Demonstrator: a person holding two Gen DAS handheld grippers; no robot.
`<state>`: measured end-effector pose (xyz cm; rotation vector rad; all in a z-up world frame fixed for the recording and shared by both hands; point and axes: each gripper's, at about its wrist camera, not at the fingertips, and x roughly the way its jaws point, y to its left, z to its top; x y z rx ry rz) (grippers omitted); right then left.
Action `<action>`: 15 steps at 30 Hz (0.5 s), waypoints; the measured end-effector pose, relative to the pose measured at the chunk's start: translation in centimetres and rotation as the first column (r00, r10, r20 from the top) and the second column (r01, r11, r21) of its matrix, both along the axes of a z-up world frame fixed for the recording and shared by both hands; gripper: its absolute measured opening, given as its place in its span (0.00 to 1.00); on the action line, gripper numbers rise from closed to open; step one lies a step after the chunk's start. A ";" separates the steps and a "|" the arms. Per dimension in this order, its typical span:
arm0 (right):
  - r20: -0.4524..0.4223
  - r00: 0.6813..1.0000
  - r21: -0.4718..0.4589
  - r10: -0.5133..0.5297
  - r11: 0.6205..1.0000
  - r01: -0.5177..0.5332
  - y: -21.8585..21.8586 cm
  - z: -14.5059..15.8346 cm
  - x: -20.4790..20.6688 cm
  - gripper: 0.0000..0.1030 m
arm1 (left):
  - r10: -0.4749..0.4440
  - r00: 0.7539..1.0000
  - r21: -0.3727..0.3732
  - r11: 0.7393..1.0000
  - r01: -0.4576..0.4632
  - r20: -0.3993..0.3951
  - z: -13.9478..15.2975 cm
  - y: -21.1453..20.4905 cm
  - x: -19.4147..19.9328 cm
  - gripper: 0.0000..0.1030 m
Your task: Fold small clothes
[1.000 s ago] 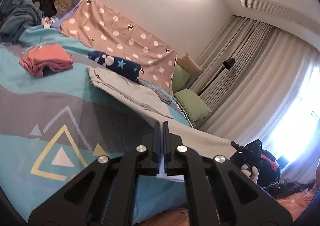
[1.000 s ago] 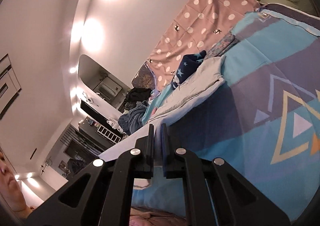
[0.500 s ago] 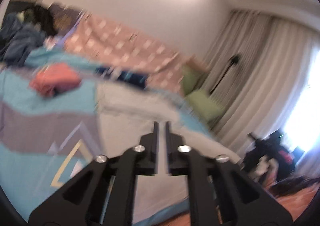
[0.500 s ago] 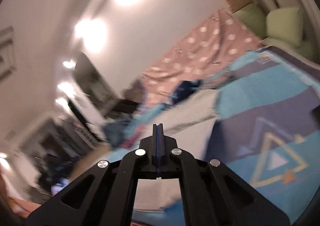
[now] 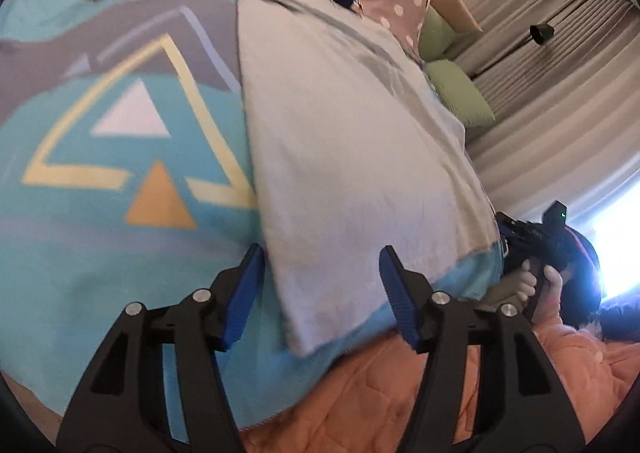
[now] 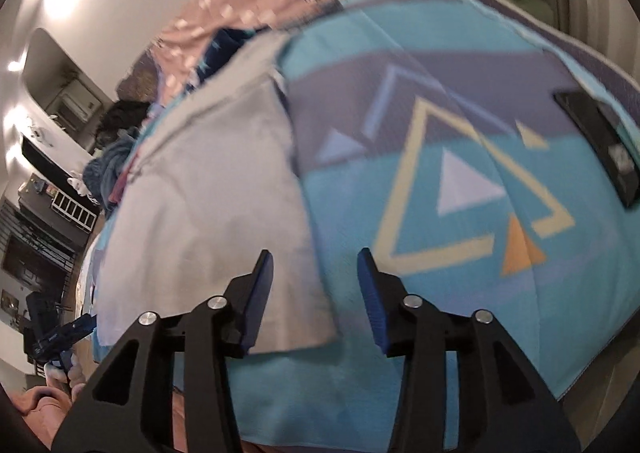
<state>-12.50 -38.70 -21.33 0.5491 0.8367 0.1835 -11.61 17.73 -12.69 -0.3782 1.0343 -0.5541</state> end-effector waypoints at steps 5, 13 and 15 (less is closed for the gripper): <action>0.042 0.992 0.050 0.115 0.992 -0.118 1.3 -0.2 0.2 0.40 | 0.011 1.000 -0.074 0.997 -0.012 -0.019 -0.2 -0.2 1.1 0.03; 0.335 0.938 0.418 0.085 0.879 -0.229 -1.0 5.6 -2.8 0.06 | 0.112 0.957 -0.298 0.954 -0.029 0.266 8.0 1.7 -0.9 0.02; 0.384 0.917 0.374 0.108 0.890 -0.262 -0.2 7.5 -3.9 0.06 | 0.144 0.929 -0.289 0.956 -0.042 0.341 10.5 2.5 -1.9 0.02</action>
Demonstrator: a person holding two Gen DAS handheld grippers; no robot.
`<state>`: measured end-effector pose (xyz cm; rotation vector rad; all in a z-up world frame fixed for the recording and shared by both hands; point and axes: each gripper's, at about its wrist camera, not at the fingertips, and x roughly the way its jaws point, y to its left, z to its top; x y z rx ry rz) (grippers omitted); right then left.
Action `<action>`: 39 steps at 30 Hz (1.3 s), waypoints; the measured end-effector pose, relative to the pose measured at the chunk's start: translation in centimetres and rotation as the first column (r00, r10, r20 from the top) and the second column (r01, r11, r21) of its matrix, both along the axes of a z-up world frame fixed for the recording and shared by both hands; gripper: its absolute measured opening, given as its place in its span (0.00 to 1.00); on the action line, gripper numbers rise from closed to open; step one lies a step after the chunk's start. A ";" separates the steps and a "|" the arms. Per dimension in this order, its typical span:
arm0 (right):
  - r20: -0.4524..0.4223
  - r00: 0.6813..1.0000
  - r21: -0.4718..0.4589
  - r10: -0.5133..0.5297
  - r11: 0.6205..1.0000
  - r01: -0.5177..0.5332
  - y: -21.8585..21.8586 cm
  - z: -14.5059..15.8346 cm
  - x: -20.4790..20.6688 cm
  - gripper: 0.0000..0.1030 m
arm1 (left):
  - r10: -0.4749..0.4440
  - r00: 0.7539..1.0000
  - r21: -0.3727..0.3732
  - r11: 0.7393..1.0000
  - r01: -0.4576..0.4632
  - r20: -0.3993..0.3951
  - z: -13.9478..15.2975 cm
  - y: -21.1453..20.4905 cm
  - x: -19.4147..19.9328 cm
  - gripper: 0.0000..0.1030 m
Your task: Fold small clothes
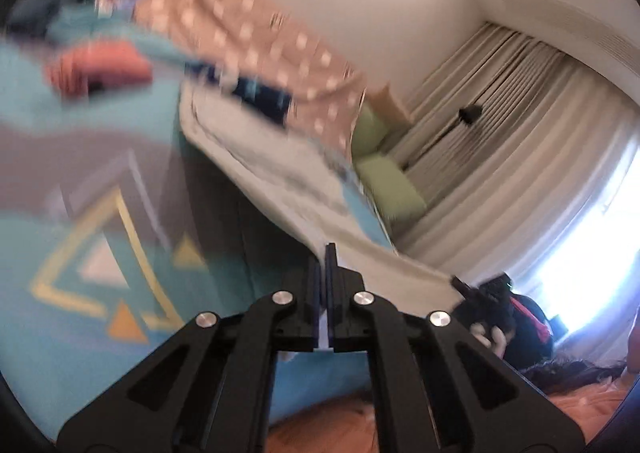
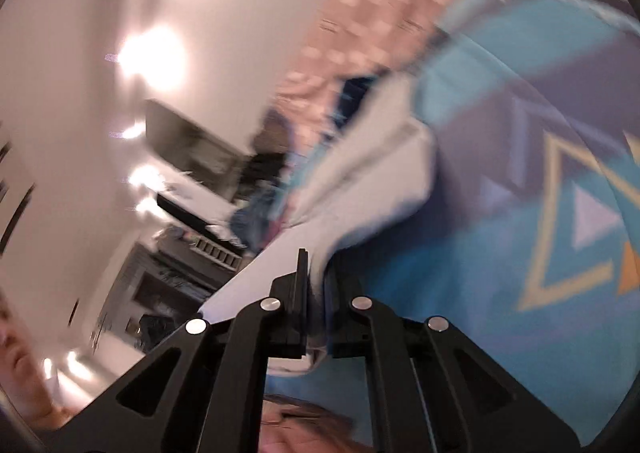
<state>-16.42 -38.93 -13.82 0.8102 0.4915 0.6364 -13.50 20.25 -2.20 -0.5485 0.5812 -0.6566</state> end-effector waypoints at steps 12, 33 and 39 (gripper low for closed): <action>0.124 0.991 -0.012 -0.049 0.999 0.051 0.0 4.9 -3.0 0.06 | 0.012 0.998 -0.029 1.000 -0.010 0.066 3.6 1.2 -1.8 0.02; 0.011 0.992 -0.034 -0.124 0.992 0.124 -1.3 6.5 16.9 0.06 | 0.056 0.998 -0.013 0.998 -0.056 -0.010 4.5 -0.1 15.9 0.02; -0.007 0.988 -0.082 -0.152 0.985 0.151 -1.2 8.1 26.7 0.06 | 0.063 0.998 -0.003 0.998 -0.063 -0.025 5.8 -0.5 25.5 0.02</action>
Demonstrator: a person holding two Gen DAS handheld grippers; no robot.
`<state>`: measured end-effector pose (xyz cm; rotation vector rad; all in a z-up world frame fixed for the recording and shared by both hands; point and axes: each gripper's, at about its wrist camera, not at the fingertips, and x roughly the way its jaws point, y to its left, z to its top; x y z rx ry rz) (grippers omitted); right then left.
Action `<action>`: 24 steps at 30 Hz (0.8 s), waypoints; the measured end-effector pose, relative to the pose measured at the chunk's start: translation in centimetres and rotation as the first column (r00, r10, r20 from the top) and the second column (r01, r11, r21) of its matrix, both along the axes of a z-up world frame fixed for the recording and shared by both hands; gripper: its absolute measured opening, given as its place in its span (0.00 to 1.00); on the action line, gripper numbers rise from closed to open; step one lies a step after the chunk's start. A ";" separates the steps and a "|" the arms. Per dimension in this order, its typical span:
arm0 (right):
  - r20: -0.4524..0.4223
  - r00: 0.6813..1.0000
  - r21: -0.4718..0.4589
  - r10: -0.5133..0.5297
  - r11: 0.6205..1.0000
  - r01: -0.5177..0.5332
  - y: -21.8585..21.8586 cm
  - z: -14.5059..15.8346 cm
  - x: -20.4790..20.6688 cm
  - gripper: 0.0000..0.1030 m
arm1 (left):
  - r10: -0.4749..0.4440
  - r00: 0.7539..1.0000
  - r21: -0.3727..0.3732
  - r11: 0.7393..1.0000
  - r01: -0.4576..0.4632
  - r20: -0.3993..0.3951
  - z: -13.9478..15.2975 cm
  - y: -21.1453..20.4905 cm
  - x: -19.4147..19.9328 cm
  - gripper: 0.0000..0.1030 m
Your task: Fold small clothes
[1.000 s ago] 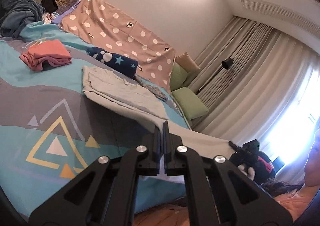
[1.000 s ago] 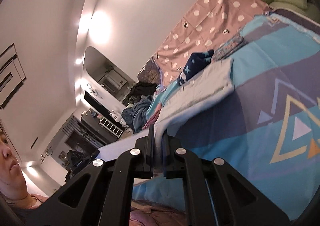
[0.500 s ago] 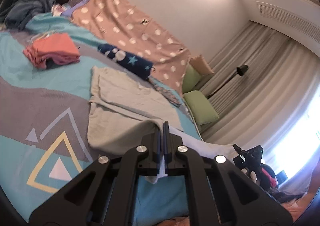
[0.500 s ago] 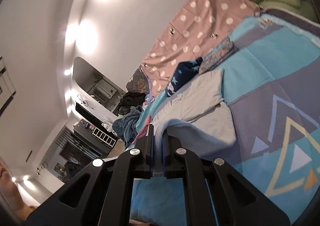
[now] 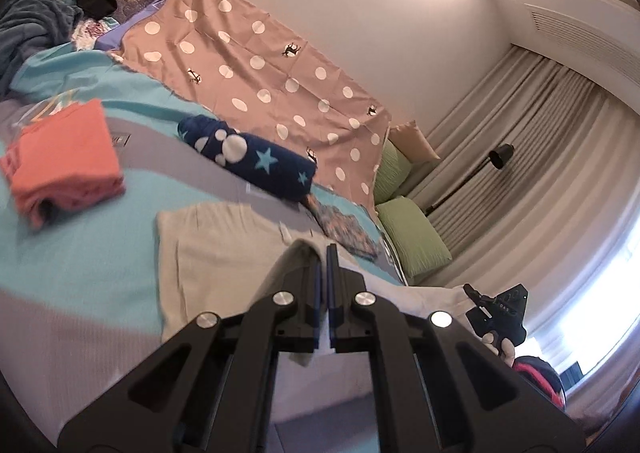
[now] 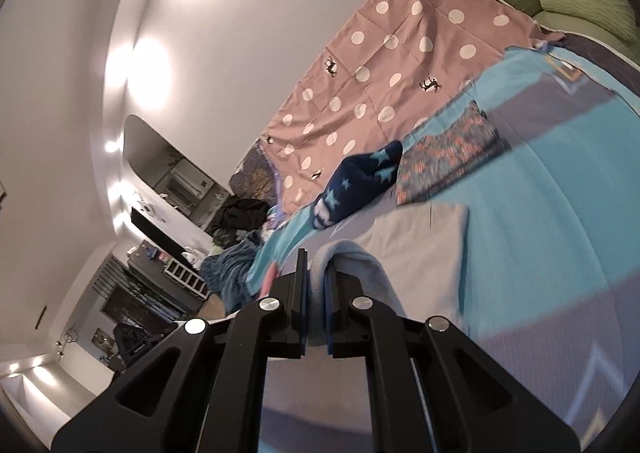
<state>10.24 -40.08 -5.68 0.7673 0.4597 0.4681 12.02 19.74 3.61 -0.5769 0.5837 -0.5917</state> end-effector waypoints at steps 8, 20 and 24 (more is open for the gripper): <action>-0.256 0.952 -0.208 -0.167 0.971 0.114 1.3 -6.0 15.8 0.36 | 0.169 0.970 0.207 0.970 -0.132 -0.173 -6.7 -1.6 15.2 0.30; -0.280 0.948 -0.459 -0.155 0.888 0.009 1.7 -9.3 15.0 0.40 | 0.168 0.965 0.449 0.892 -0.061 -0.202 -11.6 -1.1 14.4 0.51; -0.308 0.941 -0.441 -0.143 0.897 -0.008 1.8 -9.8 13.4 0.40 | 0.172 0.958 0.415 0.908 -0.063 -0.231 -12.1 -1.2 14.0 0.51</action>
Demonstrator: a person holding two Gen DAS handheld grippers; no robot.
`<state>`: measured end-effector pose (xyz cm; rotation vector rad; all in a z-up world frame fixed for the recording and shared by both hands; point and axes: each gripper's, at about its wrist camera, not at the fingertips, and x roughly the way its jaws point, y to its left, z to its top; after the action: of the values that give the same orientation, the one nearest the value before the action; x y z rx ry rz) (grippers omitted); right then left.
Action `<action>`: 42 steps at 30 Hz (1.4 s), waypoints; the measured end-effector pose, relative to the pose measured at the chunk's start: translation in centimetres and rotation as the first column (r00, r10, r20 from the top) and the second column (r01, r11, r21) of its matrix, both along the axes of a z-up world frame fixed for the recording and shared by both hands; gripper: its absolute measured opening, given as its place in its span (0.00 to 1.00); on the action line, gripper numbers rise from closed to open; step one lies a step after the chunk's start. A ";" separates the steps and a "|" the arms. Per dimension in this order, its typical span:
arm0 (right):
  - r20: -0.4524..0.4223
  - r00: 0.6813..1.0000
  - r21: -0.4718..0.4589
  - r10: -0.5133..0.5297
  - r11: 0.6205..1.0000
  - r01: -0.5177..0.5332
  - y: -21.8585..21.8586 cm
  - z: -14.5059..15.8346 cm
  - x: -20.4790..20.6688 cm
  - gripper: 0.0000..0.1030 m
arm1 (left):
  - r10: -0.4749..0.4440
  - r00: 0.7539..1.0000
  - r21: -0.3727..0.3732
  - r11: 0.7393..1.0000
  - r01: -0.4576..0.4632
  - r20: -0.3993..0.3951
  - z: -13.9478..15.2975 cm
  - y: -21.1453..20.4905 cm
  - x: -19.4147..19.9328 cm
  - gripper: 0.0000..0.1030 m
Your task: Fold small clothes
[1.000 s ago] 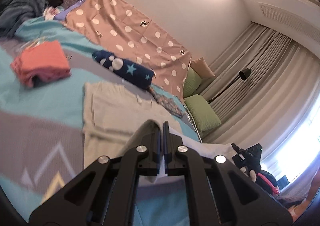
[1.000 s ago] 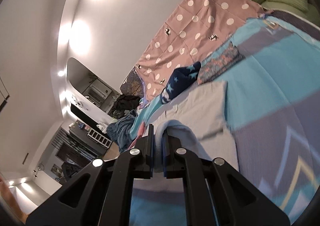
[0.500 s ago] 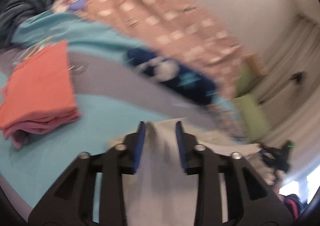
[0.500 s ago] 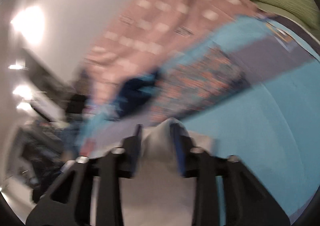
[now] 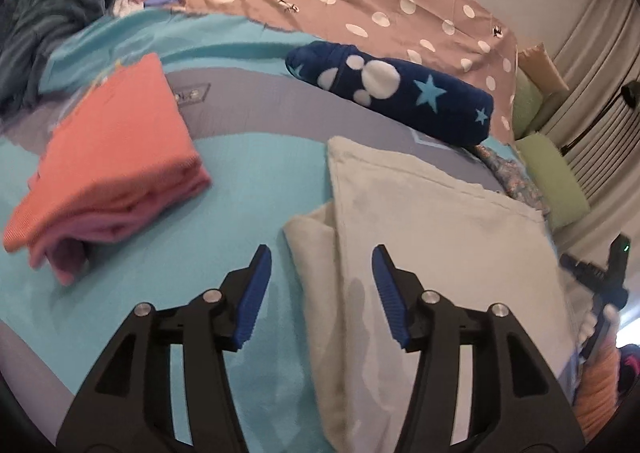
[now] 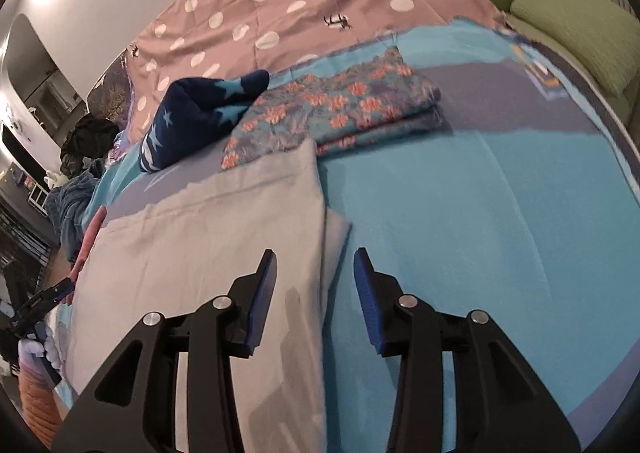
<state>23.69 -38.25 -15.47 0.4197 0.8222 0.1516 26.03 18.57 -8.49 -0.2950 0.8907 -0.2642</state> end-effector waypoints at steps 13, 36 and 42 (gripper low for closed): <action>-0.013 1.000 0.056 -0.003 0.998 0.004 -1.0 -1.2 -14.3 0.42 | -0.080 0.995 -0.075 0.994 0.084 0.057 1.1 -1.5 -11.8 0.50; -0.041 0.999 0.489 -0.012 0.871 0.031 1.4 -5.0 -17.0 0.53 | 0.022 0.998 -0.403 0.914 -0.044 -0.059 -4.3 -0.5 -18.4 0.63; -0.071 0.985 0.463 -0.159 0.869 0.173 1.9 -5.1 -14.5 0.02 | 0.075 0.993 -0.546 0.831 -0.112 -0.088 -5.7 -0.2 -15.0 0.02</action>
<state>9.15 -36.34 -20.54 0.9513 0.7718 0.1844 11.03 18.40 -14.17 -0.8888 0.8455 -0.4220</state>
